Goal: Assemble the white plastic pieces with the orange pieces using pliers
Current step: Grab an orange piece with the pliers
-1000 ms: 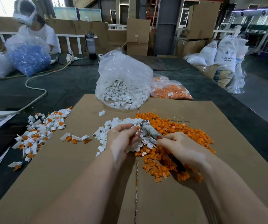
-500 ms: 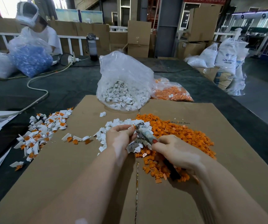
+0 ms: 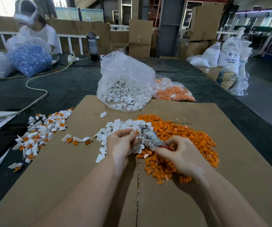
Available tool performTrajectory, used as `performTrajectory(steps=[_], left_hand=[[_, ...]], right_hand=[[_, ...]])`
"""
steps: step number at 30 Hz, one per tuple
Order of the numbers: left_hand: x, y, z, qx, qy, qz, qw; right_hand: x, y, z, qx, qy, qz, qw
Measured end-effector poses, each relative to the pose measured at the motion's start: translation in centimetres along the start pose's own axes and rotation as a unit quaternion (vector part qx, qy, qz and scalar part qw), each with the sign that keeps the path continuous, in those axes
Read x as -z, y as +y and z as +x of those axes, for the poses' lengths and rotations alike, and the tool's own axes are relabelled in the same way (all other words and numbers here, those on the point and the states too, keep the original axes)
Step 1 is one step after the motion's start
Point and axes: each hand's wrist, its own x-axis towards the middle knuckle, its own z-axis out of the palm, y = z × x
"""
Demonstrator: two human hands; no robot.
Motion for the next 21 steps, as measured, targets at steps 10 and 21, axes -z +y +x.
performTrajectory(steps=[10,21], left_hand=[[1.3,-2.2,-1.8,-0.172,-0.071,0.245,0.951],[1.3,-3.3,-1.9,-0.182,-0.108,0.269,0.94]], right_hand=[[-1.5,3.7,0.3,-0.02,0.167,-0.335,0.927],[-5.7,1.2,-1.0,0.276,0.216,-0.067,0.934]])
